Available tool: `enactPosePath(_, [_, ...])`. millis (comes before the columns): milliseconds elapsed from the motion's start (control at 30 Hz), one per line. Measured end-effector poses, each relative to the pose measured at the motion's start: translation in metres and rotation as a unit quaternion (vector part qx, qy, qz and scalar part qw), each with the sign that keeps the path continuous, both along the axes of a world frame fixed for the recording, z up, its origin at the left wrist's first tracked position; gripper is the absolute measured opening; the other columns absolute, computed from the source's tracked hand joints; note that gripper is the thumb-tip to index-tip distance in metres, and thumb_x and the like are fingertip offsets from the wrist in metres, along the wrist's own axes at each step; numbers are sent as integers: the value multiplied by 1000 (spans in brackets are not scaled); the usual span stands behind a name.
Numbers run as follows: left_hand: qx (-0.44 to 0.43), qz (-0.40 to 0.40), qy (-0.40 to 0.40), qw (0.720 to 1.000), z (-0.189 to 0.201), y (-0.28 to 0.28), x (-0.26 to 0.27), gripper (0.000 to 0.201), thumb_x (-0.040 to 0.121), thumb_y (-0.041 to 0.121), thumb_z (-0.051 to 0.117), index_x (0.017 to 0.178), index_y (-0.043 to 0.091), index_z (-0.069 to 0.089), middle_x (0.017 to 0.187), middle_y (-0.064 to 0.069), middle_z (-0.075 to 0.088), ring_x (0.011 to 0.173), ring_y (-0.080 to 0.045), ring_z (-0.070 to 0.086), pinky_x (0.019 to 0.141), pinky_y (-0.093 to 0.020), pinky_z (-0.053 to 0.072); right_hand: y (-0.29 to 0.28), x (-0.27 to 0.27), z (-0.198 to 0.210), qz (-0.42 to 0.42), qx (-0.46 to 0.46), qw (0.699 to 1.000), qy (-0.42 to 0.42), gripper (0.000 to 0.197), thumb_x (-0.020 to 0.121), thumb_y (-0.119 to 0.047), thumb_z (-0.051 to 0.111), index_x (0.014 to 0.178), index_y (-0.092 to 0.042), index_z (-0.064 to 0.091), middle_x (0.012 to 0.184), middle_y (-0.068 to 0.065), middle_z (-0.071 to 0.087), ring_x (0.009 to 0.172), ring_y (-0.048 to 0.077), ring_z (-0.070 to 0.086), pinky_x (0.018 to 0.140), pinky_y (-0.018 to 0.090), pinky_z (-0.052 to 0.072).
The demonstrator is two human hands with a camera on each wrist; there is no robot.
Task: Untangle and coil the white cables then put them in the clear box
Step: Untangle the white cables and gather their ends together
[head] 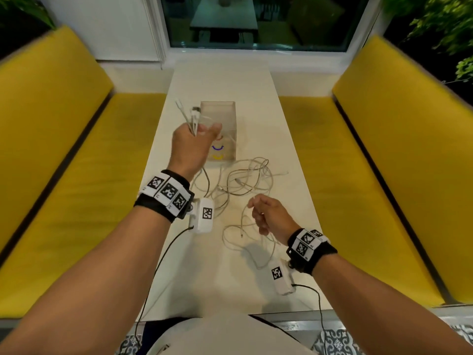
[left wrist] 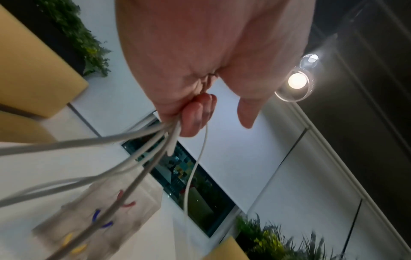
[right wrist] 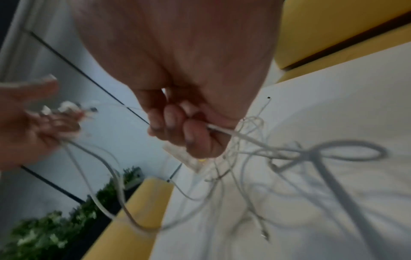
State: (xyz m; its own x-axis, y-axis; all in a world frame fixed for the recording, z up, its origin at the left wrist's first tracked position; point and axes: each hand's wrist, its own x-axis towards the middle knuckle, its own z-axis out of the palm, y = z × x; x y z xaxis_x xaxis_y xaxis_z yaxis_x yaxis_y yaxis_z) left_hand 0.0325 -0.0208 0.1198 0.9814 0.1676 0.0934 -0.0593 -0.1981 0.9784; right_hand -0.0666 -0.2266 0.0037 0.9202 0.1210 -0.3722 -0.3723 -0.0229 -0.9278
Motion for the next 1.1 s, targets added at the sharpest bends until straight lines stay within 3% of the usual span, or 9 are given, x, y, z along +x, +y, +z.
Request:
enactPosePath(100, [18, -48, 29, 998, -16, -14, -16, 37, 86, 43, 76, 83, 7, 67, 62, 9, 56, 43, 1, 42, 52, -22, 38, 4, 9, 29, -28, -12, 998, -46, 24, 106, -22, 41, 92, -11, 57, 61, 2, 35, 43, 12, 24, 45, 20, 17])
enactPosePath(200, [47, -102, 38, 993, -28, -35, -32, 40, 87, 37, 76, 64, 18, 49, 48, 15, 43, 42, -5, 37, 47, -21, 35, 11, 13, 58, 23, -63, 991, -112, 27, 105, -23, 49, 94, -2, 61, 59, 4, 32, 40, 8, 24, 43, 21, 16])
enactPosePath(300, [85, -138, 30, 986, -33, -45, -37, 37, 90, 25, 70, 61, 9, 53, 53, 1, 51, 48, -14, 46, 53, -29, 40, 20, 16, 76, 50, -96, 981, -163, 31, 104, -8, 46, 77, -11, 63, 55, 4, 39, 36, 1, 30, 38, 15, 25])
enactPosePath(433, [112, -152, 31, 981, -27, -40, -30, 24, 87, 19, 66, 68, 7, 56, 60, -7, 56, 53, -18, 50, 55, -31, 42, 19, 18, 78, 60, -88, 977, -185, 35, 104, -12, 49, 73, -20, 62, 62, 11, 43, 43, 9, 32, 40, 20, 27])
enactPosePath(533, [121, -178, 47, 975, -22, -37, -30, 12, 75, 17, 62, 72, 15, 50, 62, -4, 55, 56, -20, 53, 57, -33, 46, 17, 17, 71, 87, -78, 976, -184, 29, 105, -15, 50, 79, -8, 60, 61, 4, 43, 47, 9, 31, 42, 20, 27])
enactPosePath(600, [115, -169, 33, 978, -18, -37, -30, 18, 79, 8, 56, 70, 18, 44, 61, 0, 47, 54, -15, 48, 53, -30, 44, 16, 16, 68, 95, -33, 981, -164, 23, 105, -17, 50, 93, -1, 62, 63, 2, 40, 50, 10, 29, 46, 21, 23])
enactPosePath(667, [97, -130, 11, 987, -12, -35, -28, 26, 87, 2, 53, 70, 19, 41, 62, 2, 41, 51, -12, 39, 50, -28, 37, 13, 16, 62, 85, 9, 987, -135, 21, 105, -19, 50, 101, -6, 67, 65, 4, 38, 53, 13, 29, 51, 27, 21])
enactPosePath(1000, [11, -35, -28, 999, 0, -16, -15, 34, 89, -1, 51, 71, 22, 35, 66, 3, 34, 55, -14, 32, 50, -26, 34, 1, -4, 6, 121, 71, 990, 0, 32, 106, -29, 48, 81, -13, 61, 61, -1, 38, 51, 13, 30, 51, 28, 29])
enactPosePath(1100, [11, -54, -11, 998, -6, -14, -19, 35, 94, 14, 61, 69, 22, 37, 61, 4, 35, 52, -15, 33, 52, -30, 34, 0, -1, 11, 128, -13, 991, -44, 28, 104, -20, 51, 85, -8, 68, 66, 3, 52, 56, 15, 45, 56, 28, 38])
